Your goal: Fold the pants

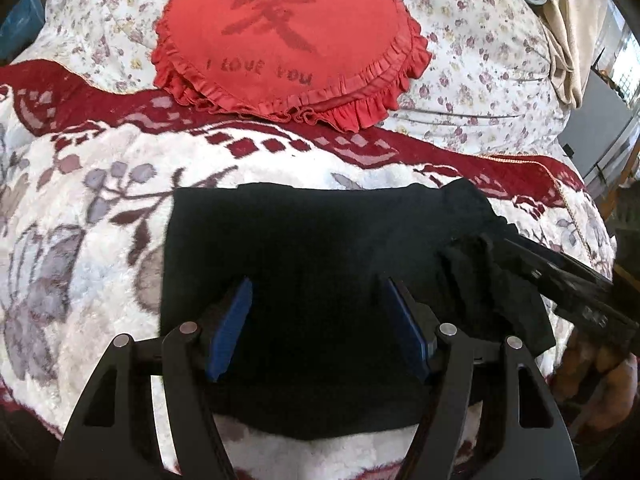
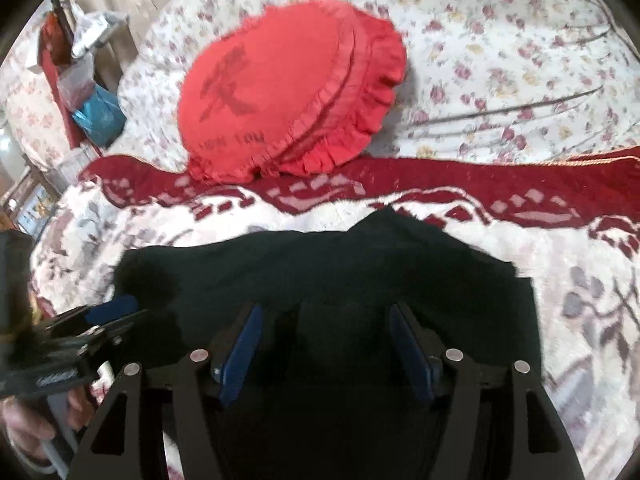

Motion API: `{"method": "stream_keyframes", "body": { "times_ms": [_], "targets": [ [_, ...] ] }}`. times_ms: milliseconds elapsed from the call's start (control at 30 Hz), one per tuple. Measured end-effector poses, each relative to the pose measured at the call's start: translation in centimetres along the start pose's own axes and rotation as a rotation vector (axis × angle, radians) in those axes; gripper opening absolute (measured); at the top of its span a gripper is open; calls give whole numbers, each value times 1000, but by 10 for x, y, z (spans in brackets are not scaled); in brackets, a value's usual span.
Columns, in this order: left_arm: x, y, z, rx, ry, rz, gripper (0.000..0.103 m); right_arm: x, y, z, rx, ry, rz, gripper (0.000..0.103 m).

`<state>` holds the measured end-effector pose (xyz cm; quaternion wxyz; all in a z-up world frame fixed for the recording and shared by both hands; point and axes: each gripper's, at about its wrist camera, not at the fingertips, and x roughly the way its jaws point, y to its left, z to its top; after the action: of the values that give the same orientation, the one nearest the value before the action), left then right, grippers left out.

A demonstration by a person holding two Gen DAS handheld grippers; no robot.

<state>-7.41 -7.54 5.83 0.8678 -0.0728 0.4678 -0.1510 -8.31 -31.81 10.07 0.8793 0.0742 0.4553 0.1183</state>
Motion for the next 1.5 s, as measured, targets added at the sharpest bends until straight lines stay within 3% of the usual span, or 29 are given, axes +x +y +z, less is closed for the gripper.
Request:
{"method": "stream_keyframes", "body": {
  "times_ms": [200,267,367,533,767,900,1033,1100,1233,1500],
  "targets": [
    [-14,1,-8,4,-27,36,68,-10,5,-25,-4,5,27,60],
    [-17,2,-11,-2,-23,35,68,6,9,-35,5,56,51,59],
    [-22,2,-13,1,-29,35,68,13,24,-39,-68,76,-7,58],
    [-26,5,-17,-18,-32,24,68,-3,28,-26,-58,24,25,58],
    [-31,7,-18,-35,-37,12,68,2,36,-14,-44,31,101,58],
    [-40,22,-23,-102,-37,-51,68,9,50,-4,-75,32,141,58],
    [-49,43,-37,-196,-35,-68,68,23,73,14,-152,34,196,60],
    [-50,53,-47,-247,-33,-84,68,37,90,25,-221,51,201,68],
    [-40,64,-59,-341,-14,-119,68,64,119,41,-330,69,213,68],
    [-15,57,-55,-371,30,-176,68,103,155,60,-438,119,284,69]
  ]
}}
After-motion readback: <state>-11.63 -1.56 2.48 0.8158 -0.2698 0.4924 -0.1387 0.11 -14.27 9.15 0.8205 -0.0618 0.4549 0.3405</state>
